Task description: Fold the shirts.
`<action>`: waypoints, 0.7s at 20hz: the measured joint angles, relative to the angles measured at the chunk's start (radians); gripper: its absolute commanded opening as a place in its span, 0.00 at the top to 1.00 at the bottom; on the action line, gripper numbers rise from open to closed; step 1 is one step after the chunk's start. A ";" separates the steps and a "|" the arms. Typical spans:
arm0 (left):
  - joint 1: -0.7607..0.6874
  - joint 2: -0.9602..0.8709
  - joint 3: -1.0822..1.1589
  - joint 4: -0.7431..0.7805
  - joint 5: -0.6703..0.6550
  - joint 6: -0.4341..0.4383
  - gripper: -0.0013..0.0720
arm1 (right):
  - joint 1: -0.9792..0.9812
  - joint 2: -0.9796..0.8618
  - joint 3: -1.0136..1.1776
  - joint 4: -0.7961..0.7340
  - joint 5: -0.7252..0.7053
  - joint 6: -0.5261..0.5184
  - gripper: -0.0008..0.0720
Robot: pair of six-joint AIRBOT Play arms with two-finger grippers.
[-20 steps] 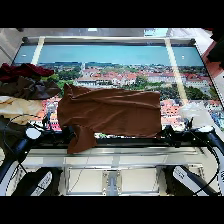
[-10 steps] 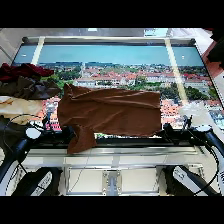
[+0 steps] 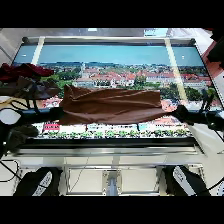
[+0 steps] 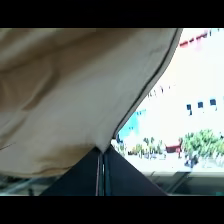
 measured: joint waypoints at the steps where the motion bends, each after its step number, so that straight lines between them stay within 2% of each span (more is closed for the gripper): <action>1: -0.003 -0.007 0.048 0.010 0.025 0.011 0.97 | 0.008 0.000 0.035 -0.002 -0.014 0.004 0.95; 4: -0.027 -0.089 0.179 0.030 0.071 0.051 0.97 | 0.064 -0.038 0.113 -0.008 -0.086 0.013 0.95; 8: -0.102 -0.306 0.319 0.072 0.160 0.094 0.97 | 0.172 -0.176 0.185 -0.011 -0.218 0.028 0.95; 11: -0.137 -0.494 0.415 0.172 0.240 0.043 0.97 | 0.220 -0.318 0.241 -0.013 -0.336 0.058 0.95; 14: -0.153 -0.670 0.509 0.276 0.264 -0.020 0.97 | 0.239 -0.455 0.299 -0.013 -0.415 0.079 0.95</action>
